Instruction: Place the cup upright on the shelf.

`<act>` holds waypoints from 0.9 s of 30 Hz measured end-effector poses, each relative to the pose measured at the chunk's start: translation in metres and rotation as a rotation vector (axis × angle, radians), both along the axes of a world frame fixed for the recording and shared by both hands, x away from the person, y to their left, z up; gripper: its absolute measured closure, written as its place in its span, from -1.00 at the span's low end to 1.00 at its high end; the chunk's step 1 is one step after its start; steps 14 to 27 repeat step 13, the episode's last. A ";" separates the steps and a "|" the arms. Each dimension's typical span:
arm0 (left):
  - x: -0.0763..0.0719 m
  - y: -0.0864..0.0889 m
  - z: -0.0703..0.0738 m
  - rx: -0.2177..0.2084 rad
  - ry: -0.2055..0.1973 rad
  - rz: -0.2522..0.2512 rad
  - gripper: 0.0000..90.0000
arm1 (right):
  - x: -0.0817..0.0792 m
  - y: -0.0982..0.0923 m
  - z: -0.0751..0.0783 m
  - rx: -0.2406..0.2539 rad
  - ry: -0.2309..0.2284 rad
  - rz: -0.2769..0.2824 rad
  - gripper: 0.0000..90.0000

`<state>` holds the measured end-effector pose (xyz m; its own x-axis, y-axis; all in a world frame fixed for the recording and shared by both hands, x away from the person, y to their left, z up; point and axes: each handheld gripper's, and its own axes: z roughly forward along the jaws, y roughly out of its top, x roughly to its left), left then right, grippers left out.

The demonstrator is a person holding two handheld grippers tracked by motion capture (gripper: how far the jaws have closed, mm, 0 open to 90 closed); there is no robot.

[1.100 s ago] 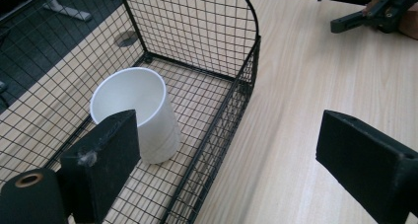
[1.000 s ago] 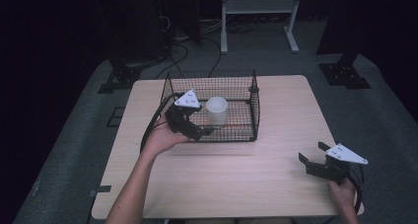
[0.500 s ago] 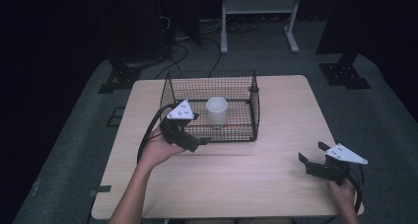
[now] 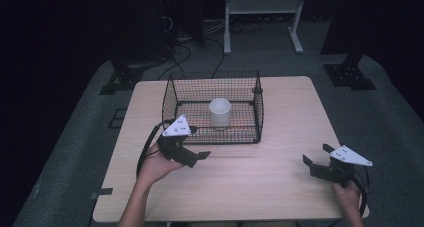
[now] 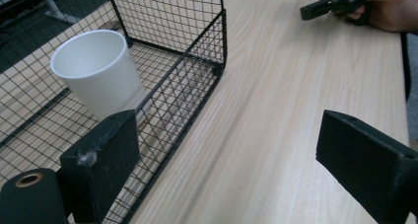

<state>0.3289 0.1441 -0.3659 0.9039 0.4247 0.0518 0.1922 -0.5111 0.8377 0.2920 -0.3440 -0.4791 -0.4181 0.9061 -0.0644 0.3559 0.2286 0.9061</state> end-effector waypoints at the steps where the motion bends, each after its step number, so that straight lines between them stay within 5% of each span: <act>1: -0.002 0.001 -0.002 0.006 -0.005 0.007 -0.81 | 0.000 0.000 0.000 -0.001 0.001 0.000 -0.71; 12: -0.037 0.013 -0.026 -0.057 0.013 0.026 -0.81 | 0.000 0.001 0.000 -0.006 0.001 -0.004 -0.71; 27: -0.037 0.013 -0.026 -0.057 0.013 0.026 -0.81 | 0.000 0.001 0.000 -0.007 0.001 -0.004 -0.71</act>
